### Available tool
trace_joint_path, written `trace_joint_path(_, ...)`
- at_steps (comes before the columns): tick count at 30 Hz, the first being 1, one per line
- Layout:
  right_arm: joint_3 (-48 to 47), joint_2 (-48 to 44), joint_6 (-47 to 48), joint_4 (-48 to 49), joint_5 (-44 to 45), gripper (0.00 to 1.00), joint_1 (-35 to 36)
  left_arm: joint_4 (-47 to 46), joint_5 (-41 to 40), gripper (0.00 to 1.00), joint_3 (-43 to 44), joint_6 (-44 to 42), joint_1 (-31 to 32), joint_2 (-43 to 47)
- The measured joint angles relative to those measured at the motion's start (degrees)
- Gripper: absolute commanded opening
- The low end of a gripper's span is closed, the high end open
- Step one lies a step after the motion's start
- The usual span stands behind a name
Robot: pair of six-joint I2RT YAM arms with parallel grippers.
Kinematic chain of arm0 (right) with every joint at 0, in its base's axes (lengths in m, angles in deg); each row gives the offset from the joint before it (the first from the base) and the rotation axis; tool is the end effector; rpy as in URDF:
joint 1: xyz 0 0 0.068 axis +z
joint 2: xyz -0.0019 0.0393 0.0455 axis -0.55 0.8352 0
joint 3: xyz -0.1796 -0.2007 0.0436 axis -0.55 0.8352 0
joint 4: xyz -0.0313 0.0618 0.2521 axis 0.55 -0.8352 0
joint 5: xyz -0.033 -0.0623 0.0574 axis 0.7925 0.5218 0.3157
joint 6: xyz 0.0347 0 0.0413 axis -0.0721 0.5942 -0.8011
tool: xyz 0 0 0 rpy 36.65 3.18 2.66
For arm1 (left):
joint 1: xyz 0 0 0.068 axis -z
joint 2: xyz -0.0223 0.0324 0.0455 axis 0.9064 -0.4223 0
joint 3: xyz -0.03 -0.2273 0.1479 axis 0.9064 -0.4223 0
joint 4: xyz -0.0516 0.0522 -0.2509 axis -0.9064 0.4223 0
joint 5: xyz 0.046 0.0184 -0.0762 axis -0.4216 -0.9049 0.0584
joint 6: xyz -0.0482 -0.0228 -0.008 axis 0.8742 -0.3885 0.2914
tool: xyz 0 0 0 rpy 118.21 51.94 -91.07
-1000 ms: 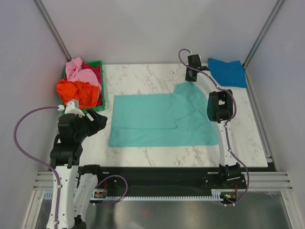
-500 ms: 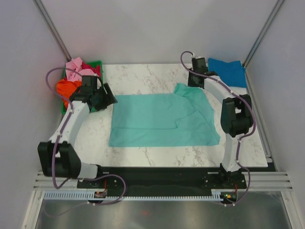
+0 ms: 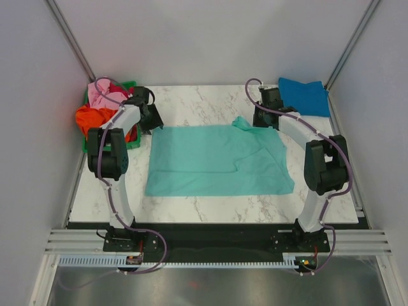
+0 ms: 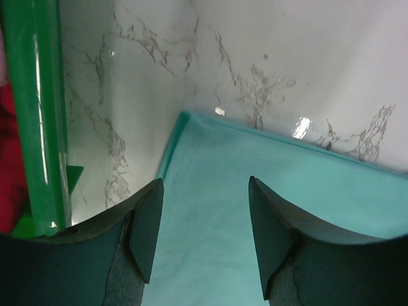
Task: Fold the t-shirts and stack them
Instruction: Fold the tshirt
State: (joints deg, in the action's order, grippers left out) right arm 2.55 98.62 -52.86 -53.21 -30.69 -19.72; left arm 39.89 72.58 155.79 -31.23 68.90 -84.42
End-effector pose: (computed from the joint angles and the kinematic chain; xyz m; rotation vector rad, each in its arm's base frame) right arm 0.4124 0.0990 0.2291 0.0573 2.3823 0.2095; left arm 0.4425 -0.0297 0.1930 -0.5510 2.6041 -0.1714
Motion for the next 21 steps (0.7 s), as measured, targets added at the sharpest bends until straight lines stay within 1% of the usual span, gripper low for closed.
trace_joint_path(7,1.68,-2.73,-0.57,1.81,-2.89,0.0,0.02,0.22,-2.84,0.61,4.98,-0.11,0.02,-2.62)
trace_joint_path(10,1.88,-2.73,-0.63,2.49,-3.65,0.0,0.02,0.17,-3.54,0.56,6.08,-0.09,0.02,-3.8)
trace_joint_path(16,2.62,-2.73,-0.61,3.02,-4.31,0.0,0.02,0.15,-4.04,0.55,7.89,-0.09,0.2,-8.11)
trace_joint_path(19,2.64,-2.73,-0.63,3.08,-4.59,0.0,0.02,0.22,-4.48,0.54,8.68,-0.13,0.31,-8.76)
trace_joint_path(21,2.64,-2.73,-0.63,3.28,-4.72,0.0,0.02,0.13,-4.57,0.49,9.09,-0.11,0.39,-8.94)
